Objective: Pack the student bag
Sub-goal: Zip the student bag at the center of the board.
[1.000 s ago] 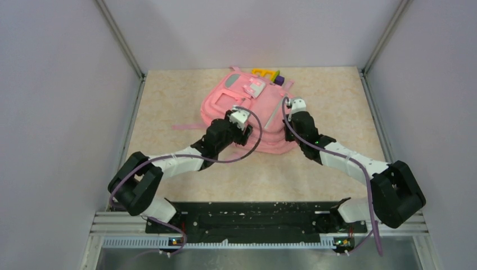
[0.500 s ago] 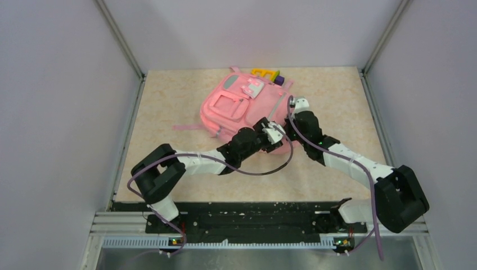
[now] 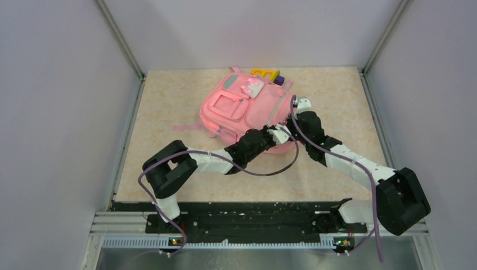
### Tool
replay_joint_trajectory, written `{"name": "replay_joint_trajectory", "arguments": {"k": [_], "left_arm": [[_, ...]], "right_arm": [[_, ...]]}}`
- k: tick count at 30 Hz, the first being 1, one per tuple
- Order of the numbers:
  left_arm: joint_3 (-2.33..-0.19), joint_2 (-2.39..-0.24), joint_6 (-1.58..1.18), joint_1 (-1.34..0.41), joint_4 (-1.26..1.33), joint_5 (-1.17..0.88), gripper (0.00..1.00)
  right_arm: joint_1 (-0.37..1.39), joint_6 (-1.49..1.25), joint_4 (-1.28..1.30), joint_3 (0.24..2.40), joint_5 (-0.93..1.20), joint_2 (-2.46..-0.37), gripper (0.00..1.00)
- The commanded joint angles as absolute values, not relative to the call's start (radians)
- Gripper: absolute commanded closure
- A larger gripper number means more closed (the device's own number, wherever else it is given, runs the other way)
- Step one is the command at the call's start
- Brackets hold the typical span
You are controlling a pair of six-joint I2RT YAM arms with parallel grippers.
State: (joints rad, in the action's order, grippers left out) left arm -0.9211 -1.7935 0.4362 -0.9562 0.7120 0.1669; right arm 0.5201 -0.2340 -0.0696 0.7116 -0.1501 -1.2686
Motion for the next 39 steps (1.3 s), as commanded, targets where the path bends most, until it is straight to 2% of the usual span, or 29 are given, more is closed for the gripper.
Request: {"name": "replay_joint_trajectory", "arguments": {"k": [1, 8, 17, 21, 22, 26, 28, 31, 34, 39], "left_arm": [[-0.865, -1.766, 0.434, -0.953, 0.798, 0.304, 1.0], [-0.677, -1.579, 0.333, -0.963, 0.769, 0.384, 1.0], [-0.516, -1.202, 0.096, -0.963, 0.377, 0.508, 1.0], [-0.5, -1.088, 0.06, -0.963, 0.234, 0.503, 1.0], [-0.508, -1.068, 0.055, -0.963, 0.201, 0.482, 0.98], [-0.566, -1.038, 0.056, -0.964, 0.154, 0.34, 0.59], [-0.618, -1.057, 0.048, -0.966, 0.159, 0.258, 0.49], [-0.705, -1.132, 0.061, -0.972, 0.181, 0.193, 0.41], [-0.804, -1.228, 0.079, -0.977, 0.208, 0.159, 0.38], [-0.969, -1.428, 0.108, -0.984, 0.202, 0.243, 0.33]], "right_arm": [[0.512, -0.255, -0.099, 0.754, -0.147, -1.264, 1.0], [0.466, -0.25, -0.038, 0.867, -0.196, -1.349, 1.0], [0.409, -0.141, -0.031, 0.981, -0.067, -1.474, 1.0], [0.408, -0.124, -0.027, 0.991, 0.043, -1.476, 1.0], [0.408, -0.119, -0.029, 0.989, 0.065, -1.472, 1.0], [0.409, -0.11, -0.015, 0.969, 0.189, -1.456, 1.0], [0.409, -0.112, -0.007, 0.955, 0.216, -1.446, 1.0], [0.41, -0.115, -0.003, 0.934, 0.228, -1.428, 1.0], [0.41, -0.117, -0.003, 0.917, 0.226, -1.406, 1.0], [0.41, -0.121, -0.003, 0.905, 0.227, -1.391, 1.0]]}}
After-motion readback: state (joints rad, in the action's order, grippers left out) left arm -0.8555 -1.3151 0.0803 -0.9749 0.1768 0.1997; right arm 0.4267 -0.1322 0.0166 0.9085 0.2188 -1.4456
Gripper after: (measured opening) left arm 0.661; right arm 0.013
